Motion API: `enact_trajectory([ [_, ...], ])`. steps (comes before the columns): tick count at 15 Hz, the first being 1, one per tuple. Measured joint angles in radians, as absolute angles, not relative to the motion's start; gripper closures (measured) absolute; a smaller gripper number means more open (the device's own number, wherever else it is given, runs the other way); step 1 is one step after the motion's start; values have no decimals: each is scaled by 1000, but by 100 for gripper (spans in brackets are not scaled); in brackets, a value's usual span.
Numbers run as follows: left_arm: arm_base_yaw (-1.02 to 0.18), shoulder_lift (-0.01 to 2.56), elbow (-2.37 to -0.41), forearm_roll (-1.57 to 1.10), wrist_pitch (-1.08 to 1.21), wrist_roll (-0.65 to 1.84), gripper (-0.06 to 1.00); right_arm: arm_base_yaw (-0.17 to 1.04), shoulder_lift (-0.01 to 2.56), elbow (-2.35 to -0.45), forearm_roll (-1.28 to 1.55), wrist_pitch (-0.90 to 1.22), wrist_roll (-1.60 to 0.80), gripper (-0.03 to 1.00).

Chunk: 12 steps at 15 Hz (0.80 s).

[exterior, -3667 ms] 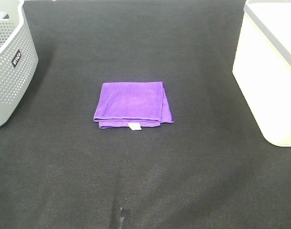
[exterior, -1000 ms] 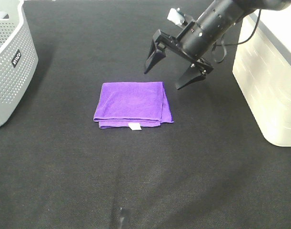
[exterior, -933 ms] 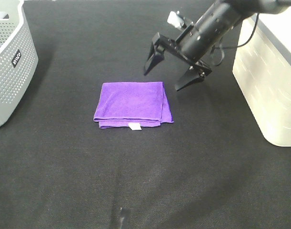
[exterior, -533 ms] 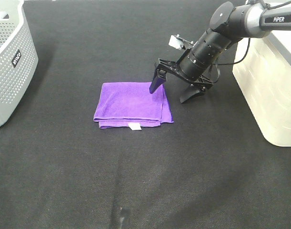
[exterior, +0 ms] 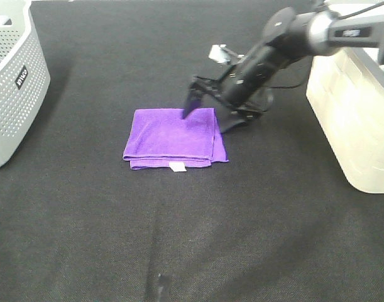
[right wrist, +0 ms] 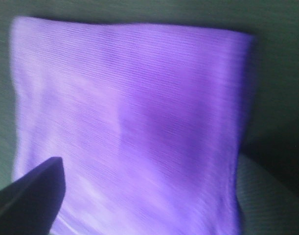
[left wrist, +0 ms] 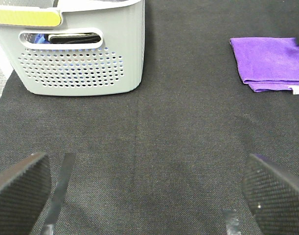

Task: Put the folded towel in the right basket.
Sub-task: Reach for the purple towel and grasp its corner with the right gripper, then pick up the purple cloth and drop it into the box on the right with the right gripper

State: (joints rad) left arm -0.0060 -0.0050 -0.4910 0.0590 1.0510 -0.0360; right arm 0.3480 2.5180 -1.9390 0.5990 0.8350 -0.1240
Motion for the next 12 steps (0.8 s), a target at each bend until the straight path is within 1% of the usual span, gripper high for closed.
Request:
enact_trajectory([
  [1, -6, -5, -491, 59, 1051, -36, -4, 381, 2531, -1944, 608, 792, -122, 13],
  [2, -6, -5, -491, 59, 1051, -36, -4, 407, 2539, -1946, 610, 759, -119, 19],
  [3, -6, -5, -491, 59, 1051, -36, -4, 426, 2546, -1946, 607, 734, -99, 28],
  [4, -6, -5, -491, 59, 1051, -36, -4, 431, 2551, -1946, 601, 720, -78, 41],
  [6, -6, -5, -491, 59, 1051, -36, -4, 423, 2551, -1944, 579, 716, -65, 82],
  [7, -6, -5, -491, 59, 1051, -36, -4, 422, 2542, -1943, 568, 716, -61, 87],
  [8, -6, -5, -491, 59, 1051, -36, -4, 427, 2515, -1935, 523, 724, -58, 87],
  [11, -6, -5, -491, 59, 1051, -36, -4, 408, 2380, -1914, 440, 878, -53, 87],
  [12, -6, -5, -491, 59, 1051, -36, -4, 408, 2380, -1914, 440, 878, -53, 87],
])
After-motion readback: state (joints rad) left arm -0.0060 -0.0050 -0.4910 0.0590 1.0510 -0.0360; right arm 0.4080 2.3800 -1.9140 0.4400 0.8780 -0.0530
